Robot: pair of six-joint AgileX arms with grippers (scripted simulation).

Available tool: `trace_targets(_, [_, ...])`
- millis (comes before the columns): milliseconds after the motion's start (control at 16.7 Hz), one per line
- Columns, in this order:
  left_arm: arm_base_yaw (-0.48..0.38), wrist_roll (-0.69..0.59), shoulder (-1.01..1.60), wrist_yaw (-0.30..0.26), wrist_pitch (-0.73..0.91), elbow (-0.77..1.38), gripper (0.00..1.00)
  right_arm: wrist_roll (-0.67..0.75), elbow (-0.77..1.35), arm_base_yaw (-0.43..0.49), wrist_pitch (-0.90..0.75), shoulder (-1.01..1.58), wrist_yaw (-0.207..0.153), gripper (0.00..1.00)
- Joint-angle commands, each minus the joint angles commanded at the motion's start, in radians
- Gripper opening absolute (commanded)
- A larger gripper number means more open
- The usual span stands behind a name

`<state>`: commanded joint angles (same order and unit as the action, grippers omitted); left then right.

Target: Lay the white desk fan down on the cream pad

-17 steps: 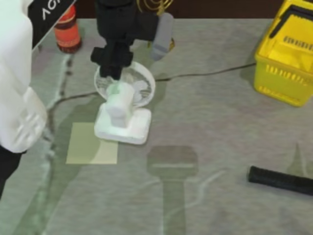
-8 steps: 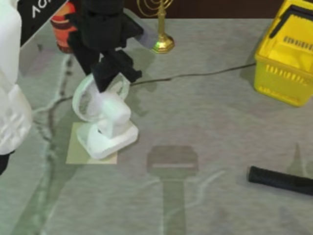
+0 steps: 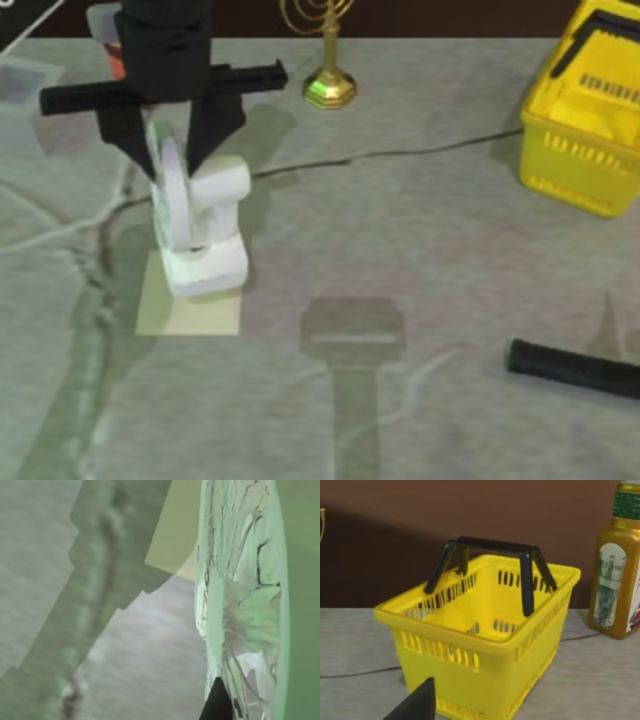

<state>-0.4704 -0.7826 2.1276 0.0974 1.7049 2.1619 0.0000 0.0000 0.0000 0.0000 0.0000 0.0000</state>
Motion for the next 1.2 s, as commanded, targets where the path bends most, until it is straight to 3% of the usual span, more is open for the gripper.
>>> trace_targets(300, [0.021,-0.635,-0.099,-0.042,-0.108,-0.15,0.0,0.0,0.0,0.0,0.0,0.0,0.0,1.0])
trace_targets(600, [0.044,-1.056,-0.17,-0.093,-0.209,-0.295,0.0,0.0,0.0,0.0,0.0,0.0,0.0,1.0])
trace_targets(840, [0.054,-1.206,-0.195,-0.118,-0.252,-0.36,0.0,0.0,0.0,0.0,0.0,0.0,0.0,1.0])
trace_targets(1200, [0.05,-1.215,-0.192,-0.119,-0.253,-0.363,0.0,0.0,0.0,0.0,0.0,0.0,0.0,1.0])
